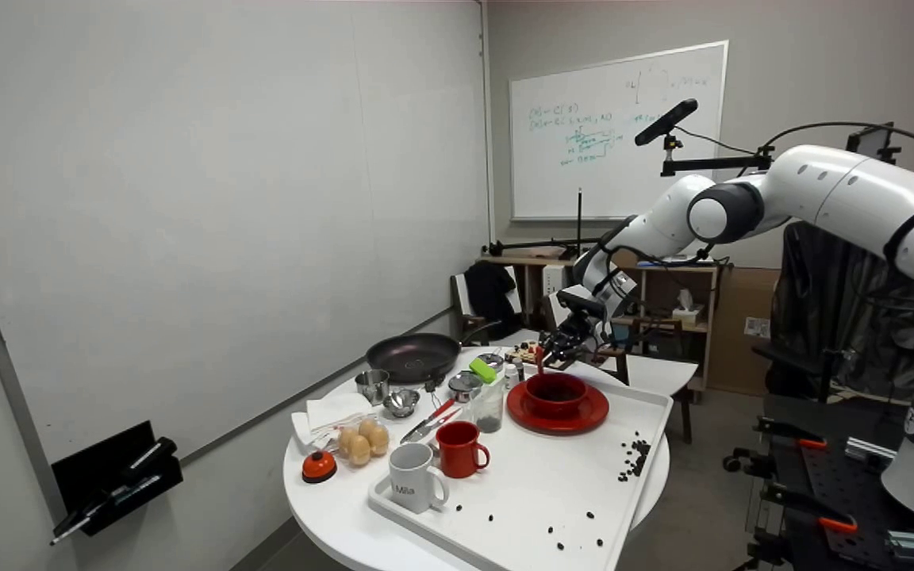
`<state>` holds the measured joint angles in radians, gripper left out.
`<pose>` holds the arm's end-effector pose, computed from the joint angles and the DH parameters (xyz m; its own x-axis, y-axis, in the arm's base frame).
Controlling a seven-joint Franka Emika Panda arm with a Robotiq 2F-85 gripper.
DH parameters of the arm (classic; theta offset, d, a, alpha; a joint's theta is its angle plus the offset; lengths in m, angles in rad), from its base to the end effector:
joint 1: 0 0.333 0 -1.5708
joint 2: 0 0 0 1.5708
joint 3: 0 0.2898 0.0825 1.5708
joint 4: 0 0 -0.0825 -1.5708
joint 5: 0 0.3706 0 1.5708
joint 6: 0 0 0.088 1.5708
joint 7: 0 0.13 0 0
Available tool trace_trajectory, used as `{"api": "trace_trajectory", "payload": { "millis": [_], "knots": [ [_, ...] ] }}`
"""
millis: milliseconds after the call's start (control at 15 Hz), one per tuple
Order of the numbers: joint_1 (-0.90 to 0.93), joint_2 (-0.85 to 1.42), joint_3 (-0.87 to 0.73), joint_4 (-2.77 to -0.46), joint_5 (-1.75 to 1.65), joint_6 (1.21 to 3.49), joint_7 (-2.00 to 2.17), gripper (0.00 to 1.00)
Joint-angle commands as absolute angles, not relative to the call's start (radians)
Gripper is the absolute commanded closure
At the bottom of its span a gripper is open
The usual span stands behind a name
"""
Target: Use the spoon to mix the contents of the bowl
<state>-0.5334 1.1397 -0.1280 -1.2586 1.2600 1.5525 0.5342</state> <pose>0.5838 -0.2751 0.0611 0.0479 -0.3340 -0.9413 -0.9482 0.2812 -0.1480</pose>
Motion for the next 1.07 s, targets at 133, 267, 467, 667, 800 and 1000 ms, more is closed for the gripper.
{"api": "trace_trajectory", "payload": {
  "millis": [133, 267, 467, 667, 800, 1000],
  "knots": [
    [-0.590, 1.179, -0.126, -1.221, 1.350, 1.524, 0.551, 0.93],
    [-0.604, 1.174, -0.126, -1.233, 1.369, 1.523, 0.544, 0.93],
    [-0.620, 1.155, -0.125, -1.266, 1.388, 1.519, 0.521, 0.93],
    [-0.622, 1.128, -0.131, -1.314, 1.389, 1.510, 0.497, 0.93],
    [-0.611, 1.117, -0.138, -1.343, 1.373, 1.499, 0.480, 0.93],
    [-0.596, 1.119, -0.144, -1.367, 1.364, 1.482, 0.467, 0.93]
  ]
}}
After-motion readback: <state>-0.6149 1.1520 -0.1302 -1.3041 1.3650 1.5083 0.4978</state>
